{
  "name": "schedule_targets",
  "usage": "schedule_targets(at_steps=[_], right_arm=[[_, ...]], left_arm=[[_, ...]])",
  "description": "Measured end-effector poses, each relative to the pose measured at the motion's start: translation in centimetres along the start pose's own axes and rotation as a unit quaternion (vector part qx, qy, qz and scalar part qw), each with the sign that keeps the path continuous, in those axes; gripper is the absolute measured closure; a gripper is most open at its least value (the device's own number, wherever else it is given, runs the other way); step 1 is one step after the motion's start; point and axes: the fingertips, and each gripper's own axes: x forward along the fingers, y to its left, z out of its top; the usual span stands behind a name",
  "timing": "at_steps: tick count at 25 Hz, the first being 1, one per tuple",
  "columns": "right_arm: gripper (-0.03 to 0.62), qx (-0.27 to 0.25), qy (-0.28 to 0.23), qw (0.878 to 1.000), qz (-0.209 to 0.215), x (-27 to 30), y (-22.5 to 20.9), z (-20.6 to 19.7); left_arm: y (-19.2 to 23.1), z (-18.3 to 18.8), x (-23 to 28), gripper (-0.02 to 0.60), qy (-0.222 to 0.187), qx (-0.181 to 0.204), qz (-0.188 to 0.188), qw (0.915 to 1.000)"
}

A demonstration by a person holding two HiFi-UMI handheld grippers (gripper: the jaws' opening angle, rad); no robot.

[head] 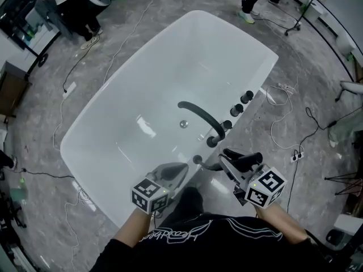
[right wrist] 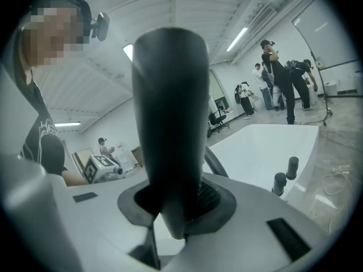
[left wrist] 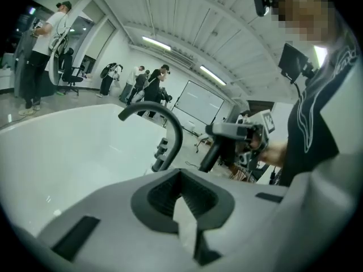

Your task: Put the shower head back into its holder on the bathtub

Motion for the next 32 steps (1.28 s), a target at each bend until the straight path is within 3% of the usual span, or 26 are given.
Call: schedule_targets(at_steps=[9, 19, 32], right_arm=[[0.502, -0.081, 0.045, 0.996, 0.013, 6.2, -0.2, -4.8], [0.502, -0.094, 0.082, 0.992, 0.004, 10.2, -2.2, -9.4], [0.502, -0.127, 0.162, 0.979, -0.004, 13.7, -3.9, -15.8]], left_arm=[[-0.8, 3.7, -3.9, 0.577, -0.045, 0.006, 0.012, 0.9989], [-0.8, 3.0, -5.3, 0.577, -0.046, 0.003, 0.023, 0.9987], [0.3, 1.2, -6.5, 0.577, -0.044, -0.014, 0.035, 0.9983]])
